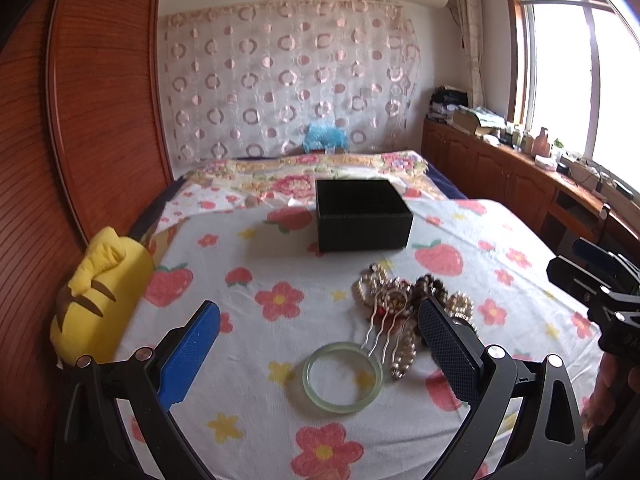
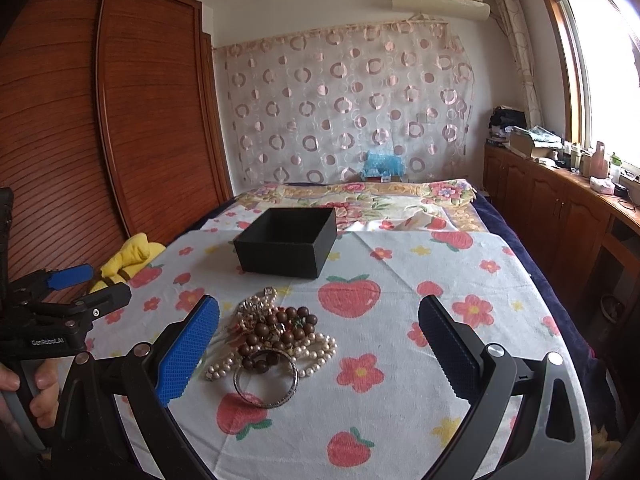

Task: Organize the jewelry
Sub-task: 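Grasp the pale green jade bangle with the left tool while the right tool grasps the silver bangle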

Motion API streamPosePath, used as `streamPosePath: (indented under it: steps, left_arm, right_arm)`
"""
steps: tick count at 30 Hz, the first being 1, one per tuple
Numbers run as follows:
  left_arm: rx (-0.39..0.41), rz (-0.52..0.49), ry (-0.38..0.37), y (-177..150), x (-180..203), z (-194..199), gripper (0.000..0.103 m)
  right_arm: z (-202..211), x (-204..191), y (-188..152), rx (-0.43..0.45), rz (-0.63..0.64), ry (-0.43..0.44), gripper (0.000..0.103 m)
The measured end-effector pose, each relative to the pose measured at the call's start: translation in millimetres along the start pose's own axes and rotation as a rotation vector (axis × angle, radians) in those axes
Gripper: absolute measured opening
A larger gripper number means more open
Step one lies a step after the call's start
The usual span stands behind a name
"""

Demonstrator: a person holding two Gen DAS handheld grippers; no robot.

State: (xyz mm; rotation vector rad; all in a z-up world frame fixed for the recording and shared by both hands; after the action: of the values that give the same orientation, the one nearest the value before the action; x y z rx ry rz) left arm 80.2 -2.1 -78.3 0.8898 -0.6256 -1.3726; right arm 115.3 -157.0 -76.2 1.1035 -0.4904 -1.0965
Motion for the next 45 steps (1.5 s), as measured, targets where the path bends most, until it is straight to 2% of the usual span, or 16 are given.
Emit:
streamPosePath:
  steps: [14, 20, 22, 26, 28, 29, 33, 37, 40, 45]
  left_arm:
    - [-0.172, -0.077, -0.036, -45, 2, -44, 0.096]
    - [-0.217, -0.098, -0.054, -57, 6, -55, 0.096]
    - [-0.237, -0.102, -0.069, -61, 9, -59, 0.096]
    - [-0.277, -0.111, -0.092, -68, 12, -67, 0.096]
    - [-0.293, -0.123, -0.089, -70, 12, -71, 0.096]
    - [-0.295, -0.124, -0.096, -71, 12, -72, 0.096]
    - [-0.297, -0.108, -0.140, -71, 14, -70, 0.096]
    - [-0.297, -0.117, -0.151, -71, 18, -72, 0.095]
    - [-0.308, -0.126, -0.156, -74, 22, -73, 0.082]
    - [-0.293, -0.144, -0.144, -74, 26, -73, 0.075]
  right_arm:
    - [-31, 0, -33, -0.131, 0.027, 0.037, 0.099]
    - [-50, 0, -51, -0.225, 0.035, 0.073, 0.081]
    - [-59, -2, -60, -0.275, 0.035, 0.106, 0.068]
    - [-71, -5, -71, -0.346, 0.047, 0.141, 0.050]
    - [-77, -6, -76, -0.378, 0.049, 0.157, 0.032]
    - [-79, -5, -78, -0.388, 0.042, 0.157, 0.029]
    - [-83, -3, -80, -0.398, 0.017, 0.167, 0.019]
    - [-83, -4, -80, -0.403, 0.032, 0.160, 0.011]
    - [-82, -2, -79, -0.400, 0.034, 0.158, 0.006]
    - [-76, 0, -73, -0.375, 0.047, 0.149, 0.005]
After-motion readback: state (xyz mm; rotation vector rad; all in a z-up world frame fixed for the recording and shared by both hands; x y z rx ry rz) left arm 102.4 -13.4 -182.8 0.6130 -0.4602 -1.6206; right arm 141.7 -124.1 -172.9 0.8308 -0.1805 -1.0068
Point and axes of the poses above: each gripper's, at about its wrist camera, not at the fingertips, and z roughly against the way its jaws point, x to its right, y to its top, the point moved 8 cm from there along -z, roughly the way its jaws point, and after that the axes turned 11 degrees about y, right-handed, at the moved point
